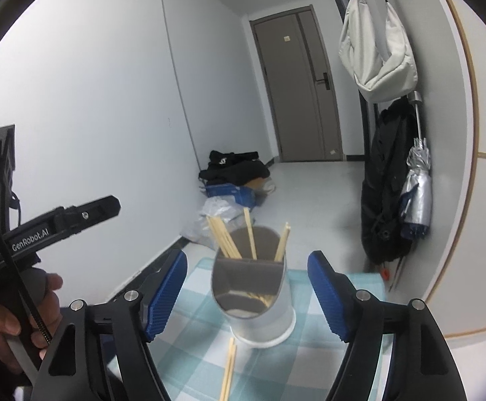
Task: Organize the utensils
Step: 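Open both grippers and withdraw them up from the holder, then move both open grippers down toward the last two chopsticks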
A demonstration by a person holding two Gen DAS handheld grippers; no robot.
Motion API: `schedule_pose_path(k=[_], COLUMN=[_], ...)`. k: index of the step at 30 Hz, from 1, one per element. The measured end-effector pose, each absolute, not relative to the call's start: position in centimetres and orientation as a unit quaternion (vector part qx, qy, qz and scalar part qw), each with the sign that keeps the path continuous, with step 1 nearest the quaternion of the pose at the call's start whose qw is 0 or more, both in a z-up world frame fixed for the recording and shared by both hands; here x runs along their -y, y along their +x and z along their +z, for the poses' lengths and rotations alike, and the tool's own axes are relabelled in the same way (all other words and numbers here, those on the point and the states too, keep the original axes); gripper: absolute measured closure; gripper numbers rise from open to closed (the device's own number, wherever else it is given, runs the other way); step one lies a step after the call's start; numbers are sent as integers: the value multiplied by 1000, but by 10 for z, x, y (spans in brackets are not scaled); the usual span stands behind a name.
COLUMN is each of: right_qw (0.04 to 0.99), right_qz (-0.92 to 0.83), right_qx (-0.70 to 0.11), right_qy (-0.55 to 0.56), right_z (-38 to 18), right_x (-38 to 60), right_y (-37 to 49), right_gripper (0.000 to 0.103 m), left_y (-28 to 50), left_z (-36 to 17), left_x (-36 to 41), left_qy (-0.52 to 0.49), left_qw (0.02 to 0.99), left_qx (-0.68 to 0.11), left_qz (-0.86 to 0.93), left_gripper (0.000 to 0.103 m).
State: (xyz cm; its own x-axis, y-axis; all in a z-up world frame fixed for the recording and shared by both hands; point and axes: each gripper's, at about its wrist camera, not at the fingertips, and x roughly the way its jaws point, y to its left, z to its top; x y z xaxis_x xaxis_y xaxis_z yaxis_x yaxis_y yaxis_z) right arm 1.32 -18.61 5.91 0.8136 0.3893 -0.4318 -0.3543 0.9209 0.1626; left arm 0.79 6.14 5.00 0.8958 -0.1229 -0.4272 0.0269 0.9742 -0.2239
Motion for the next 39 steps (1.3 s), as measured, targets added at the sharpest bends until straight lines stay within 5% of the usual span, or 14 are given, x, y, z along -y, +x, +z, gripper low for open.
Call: schedule_pose_path(k=[17, 27, 39], right_qw=[932, 887, 849], right_qz=[182, 173, 186], right_qx=[-313, -429, -490], right_qy=[8, -6, -62], right_z=[-13, -78, -122], right_x=[177, 156, 118], right_y=[15, 46, 65], right_gripper=[26, 26, 45], left_y=[19, 42, 55], left_z=[-31, -66, -72], left_x=[-78, -92, -94], left_qy=[-134, -148, -144], left_qw=[948, 917, 901], left_qx=[-288, -371, -408], left_qz=[-5, 3, 12], left_gripper=[2, 2, 2])
